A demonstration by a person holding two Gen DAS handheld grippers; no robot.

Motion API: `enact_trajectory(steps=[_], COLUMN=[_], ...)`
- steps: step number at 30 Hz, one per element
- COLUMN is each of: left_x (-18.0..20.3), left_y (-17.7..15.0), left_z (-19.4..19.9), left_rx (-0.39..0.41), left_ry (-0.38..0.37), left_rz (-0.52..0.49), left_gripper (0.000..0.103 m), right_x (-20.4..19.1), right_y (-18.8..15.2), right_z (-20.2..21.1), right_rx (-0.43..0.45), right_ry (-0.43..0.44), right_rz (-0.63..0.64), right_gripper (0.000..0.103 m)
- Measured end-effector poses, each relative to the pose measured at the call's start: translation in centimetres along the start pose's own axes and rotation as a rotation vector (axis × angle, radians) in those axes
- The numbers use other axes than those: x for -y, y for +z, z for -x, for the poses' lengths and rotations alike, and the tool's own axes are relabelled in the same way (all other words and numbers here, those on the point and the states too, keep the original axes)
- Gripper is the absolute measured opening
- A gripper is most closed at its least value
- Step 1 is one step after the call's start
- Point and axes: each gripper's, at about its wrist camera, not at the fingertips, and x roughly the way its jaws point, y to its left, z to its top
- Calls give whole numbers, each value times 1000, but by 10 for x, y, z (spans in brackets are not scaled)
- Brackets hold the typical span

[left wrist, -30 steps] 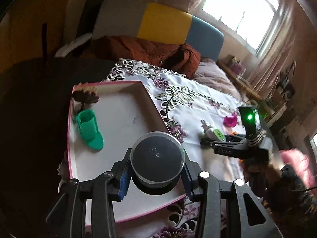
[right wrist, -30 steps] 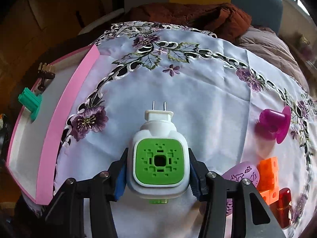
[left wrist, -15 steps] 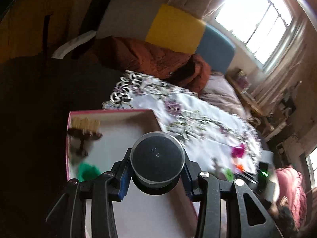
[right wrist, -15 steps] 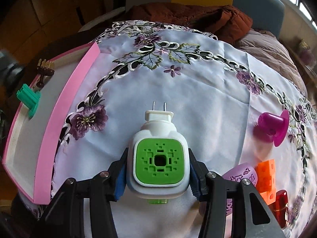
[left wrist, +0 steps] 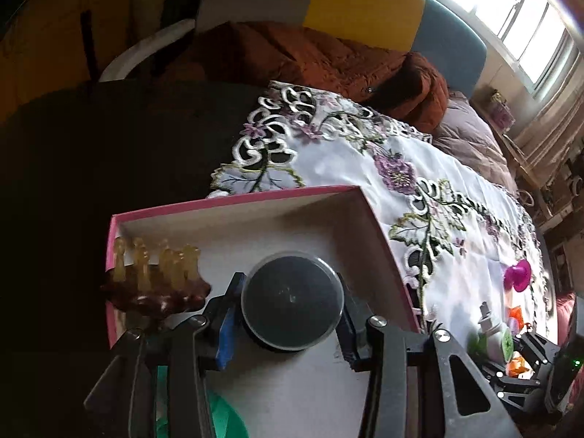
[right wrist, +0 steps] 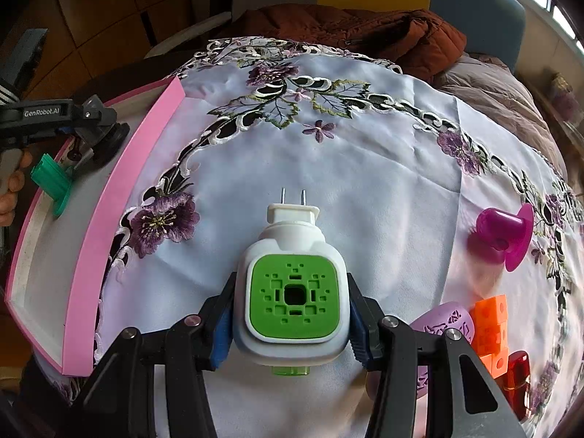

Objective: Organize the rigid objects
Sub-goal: 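Set the grey jar in the tray and open the left gripper while the right holds the plug, then carry the white-and-green plug toward the tray with the right gripper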

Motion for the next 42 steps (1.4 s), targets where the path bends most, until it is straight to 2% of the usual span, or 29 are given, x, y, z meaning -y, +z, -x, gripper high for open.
enact_trajectory(steps=[5,10,12,15,18,23,29,42], left_x=[4,8,10,14,17,12,9,-7], left_y=[-3,-10,-20,-47,-71,-108,-135,-148], left_z=[15,45,62,89,104,125,138,140], left_rx=[26,89,120,173,192,206,211,207], left_ry=[-25,4,39,58,63,73,110,90], left_rz=[-26,-39,-50,-76,-101,-71,-35,12], left_gripper=[50,50,50,50,50,50,50,50], right_x=[0,2,3,1,-1,-4,-7,-6], right_y=[0,0,0,0,0,-1,-3,-6], right_z=[0,1,0,0,0,1,2,1], right_rx=[1,2,2,5,10,23,40,59], right_ry=[-3,3,4,-5,-14,-36,-55,-67], right_rz=[1,-6,-12,-5,3,28,48,-1], right_gripper=[52,53,53,53,52,52,52,52])
